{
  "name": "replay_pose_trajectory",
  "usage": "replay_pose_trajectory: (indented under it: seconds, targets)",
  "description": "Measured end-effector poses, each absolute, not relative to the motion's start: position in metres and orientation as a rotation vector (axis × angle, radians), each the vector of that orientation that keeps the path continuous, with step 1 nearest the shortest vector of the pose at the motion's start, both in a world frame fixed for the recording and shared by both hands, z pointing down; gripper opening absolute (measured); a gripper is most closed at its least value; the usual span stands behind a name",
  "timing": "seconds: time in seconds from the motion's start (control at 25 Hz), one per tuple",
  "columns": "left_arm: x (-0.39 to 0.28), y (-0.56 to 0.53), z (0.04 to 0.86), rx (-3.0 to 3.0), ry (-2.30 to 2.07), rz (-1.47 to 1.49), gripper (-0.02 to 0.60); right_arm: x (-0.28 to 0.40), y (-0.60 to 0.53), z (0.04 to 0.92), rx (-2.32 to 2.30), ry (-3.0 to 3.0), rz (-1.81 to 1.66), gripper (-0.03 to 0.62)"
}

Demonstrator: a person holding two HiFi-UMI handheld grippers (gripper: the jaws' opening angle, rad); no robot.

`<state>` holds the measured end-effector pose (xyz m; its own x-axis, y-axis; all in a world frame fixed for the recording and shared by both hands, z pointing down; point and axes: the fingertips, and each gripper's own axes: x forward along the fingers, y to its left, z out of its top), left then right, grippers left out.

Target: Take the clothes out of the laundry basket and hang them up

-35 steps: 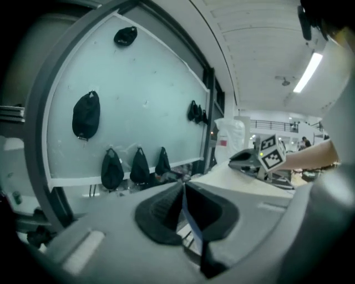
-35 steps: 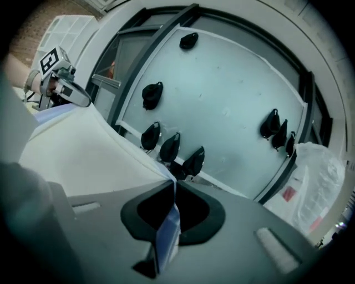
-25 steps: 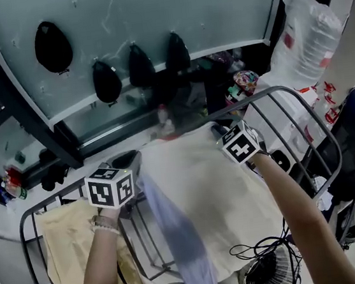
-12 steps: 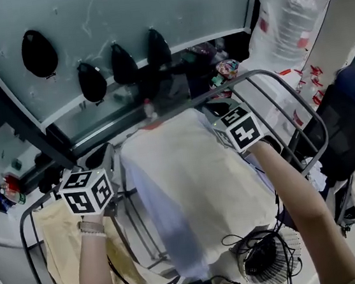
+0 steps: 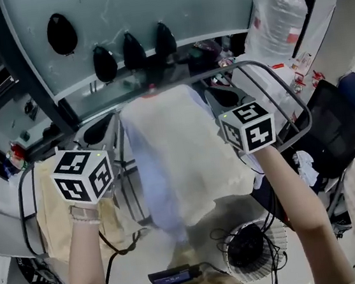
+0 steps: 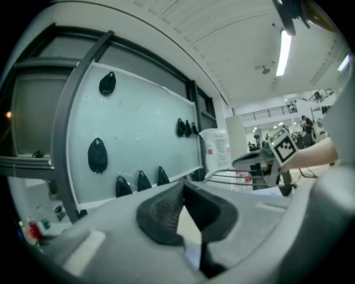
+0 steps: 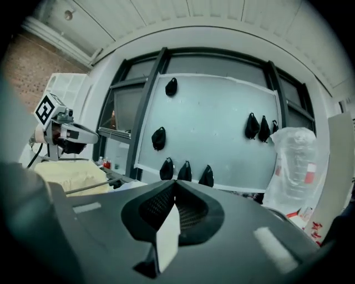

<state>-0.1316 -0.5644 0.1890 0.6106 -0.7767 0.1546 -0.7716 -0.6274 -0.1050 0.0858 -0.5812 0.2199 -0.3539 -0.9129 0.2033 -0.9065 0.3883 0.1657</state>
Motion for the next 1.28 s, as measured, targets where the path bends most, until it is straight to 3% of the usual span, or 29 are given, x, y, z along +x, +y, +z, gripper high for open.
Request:
replay_pose_trajectory:
  seconds: [0.68,1.28]
  targets:
    - [-0.125,-0.309,0.149,-2.709,1.327,-0.181,-0.006,0.066,-0.323,0.2,1.451,-2.489,-0.284,0.003]
    - [-0.17,-0.215,0.188,-2.719,1.32,-0.226,-0.006,0.048,-0.216,0.228,1.506,-2.445,-0.275,0.003]
